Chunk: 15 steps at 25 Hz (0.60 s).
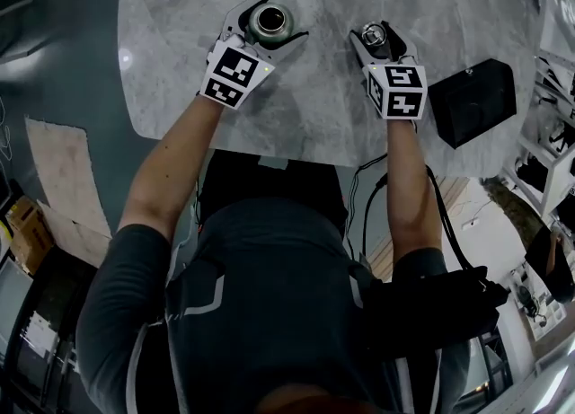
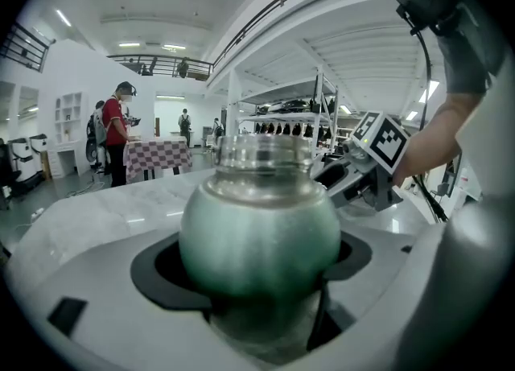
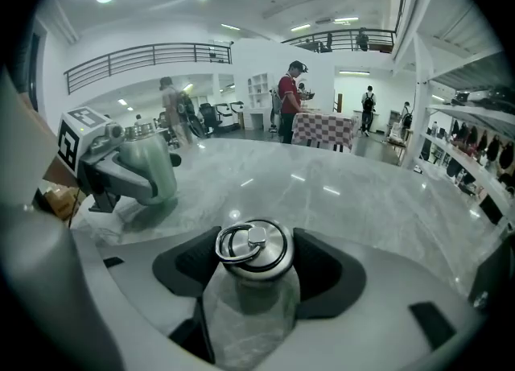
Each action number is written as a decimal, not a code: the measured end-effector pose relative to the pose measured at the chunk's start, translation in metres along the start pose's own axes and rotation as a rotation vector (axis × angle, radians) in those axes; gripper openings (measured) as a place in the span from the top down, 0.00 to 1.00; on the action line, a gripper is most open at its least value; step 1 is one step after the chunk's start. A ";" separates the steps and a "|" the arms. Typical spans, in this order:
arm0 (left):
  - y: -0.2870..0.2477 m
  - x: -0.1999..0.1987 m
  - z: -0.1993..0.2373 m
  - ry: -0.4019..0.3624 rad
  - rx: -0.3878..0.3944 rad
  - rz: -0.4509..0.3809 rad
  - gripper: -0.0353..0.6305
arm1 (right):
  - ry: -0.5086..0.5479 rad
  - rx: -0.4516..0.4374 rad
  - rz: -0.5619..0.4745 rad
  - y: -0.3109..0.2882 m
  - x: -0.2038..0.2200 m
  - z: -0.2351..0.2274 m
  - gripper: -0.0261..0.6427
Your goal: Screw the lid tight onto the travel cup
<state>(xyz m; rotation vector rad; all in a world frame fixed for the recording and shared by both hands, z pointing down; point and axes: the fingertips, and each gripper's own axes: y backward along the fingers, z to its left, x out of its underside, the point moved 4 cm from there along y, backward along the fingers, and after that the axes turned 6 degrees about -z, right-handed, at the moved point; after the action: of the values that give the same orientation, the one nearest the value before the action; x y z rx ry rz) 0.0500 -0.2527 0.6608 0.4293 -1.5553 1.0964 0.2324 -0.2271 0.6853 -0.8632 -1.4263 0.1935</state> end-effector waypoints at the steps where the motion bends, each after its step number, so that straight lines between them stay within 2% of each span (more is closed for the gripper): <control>1: 0.006 -0.007 -0.003 -0.007 0.012 -0.002 0.34 | -0.004 -0.005 -0.008 0.006 -0.004 0.002 0.52; 6: 0.046 -0.055 -0.014 -0.024 0.074 -0.035 0.34 | -0.008 -0.031 -0.068 0.036 -0.038 0.017 0.52; 11: 0.078 -0.097 -0.031 -0.097 0.144 -0.035 0.34 | -0.005 -0.064 -0.106 0.070 -0.070 0.031 0.52; 15: 0.103 -0.121 -0.044 -0.101 0.203 -0.031 0.34 | 0.023 -0.085 -0.143 0.099 -0.097 0.045 0.52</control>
<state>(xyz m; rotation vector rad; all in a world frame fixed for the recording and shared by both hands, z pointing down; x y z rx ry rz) 0.0332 -0.1995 0.5063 0.6533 -1.5254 1.2298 0.2103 -0.1984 0.5444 -0.8262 -1.4768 0.0145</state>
